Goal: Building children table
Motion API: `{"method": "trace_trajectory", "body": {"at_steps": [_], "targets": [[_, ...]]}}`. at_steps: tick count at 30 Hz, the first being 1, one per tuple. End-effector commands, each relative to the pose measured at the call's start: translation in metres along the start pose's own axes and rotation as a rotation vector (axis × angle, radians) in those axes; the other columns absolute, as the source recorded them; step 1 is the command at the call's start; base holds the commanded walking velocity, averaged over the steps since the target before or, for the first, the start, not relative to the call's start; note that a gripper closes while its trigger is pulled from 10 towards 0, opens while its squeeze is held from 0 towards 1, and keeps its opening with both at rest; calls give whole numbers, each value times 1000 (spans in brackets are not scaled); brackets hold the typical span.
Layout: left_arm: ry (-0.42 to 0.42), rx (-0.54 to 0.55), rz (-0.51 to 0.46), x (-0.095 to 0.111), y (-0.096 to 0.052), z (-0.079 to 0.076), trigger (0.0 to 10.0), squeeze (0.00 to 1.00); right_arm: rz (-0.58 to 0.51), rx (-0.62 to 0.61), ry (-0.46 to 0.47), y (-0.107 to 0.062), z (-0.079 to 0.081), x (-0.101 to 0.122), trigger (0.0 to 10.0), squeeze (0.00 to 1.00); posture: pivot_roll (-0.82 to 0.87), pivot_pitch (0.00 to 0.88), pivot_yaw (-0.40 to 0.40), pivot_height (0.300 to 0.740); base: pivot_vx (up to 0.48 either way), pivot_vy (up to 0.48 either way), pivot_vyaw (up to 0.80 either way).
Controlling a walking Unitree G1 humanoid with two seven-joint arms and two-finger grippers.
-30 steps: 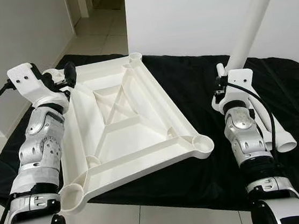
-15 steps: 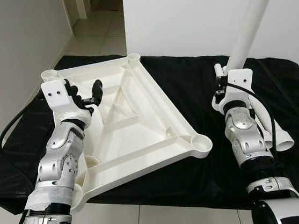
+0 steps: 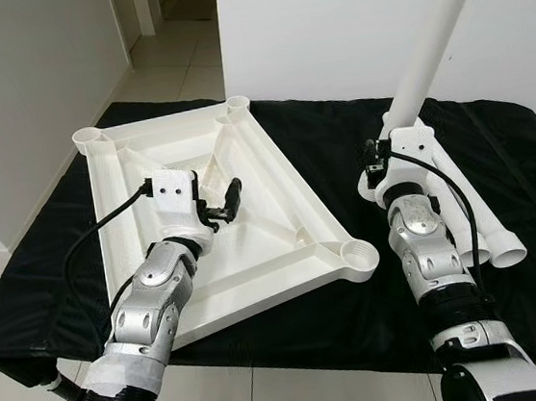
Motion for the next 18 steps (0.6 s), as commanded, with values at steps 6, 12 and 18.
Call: {"method": "trace_trajectory", "body": {"at_steps": [6,12,18], "targets": [[13,39,-49,5,-4,9,10000,0,27,44,5,-20,6,-17,10000,0,18,0,-12,740,0,0,0],[84,62,-70,5,-11,13,10000,0,75,44,1,-41,5,-32,10000,0,20,0,-19,740,0,0,0],[101,68,-59,0,-18,12,10000,0,84,32,-14,-51,5,-33,10000,0,7,0,-31,740,0,0,0]]}}
Point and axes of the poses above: a point about 5 cm out from each wrist's last joint towards the gripper, its own y axis pointing out of the wrist towards the gripper, its own x axis along the axis of the wrist's last joint, z = x × y, the point moved 4 cm from there along y, pointing out of the wrist towards the gripper, and after that the axes turned 3 degrees about -y, right-handed, at the moved point
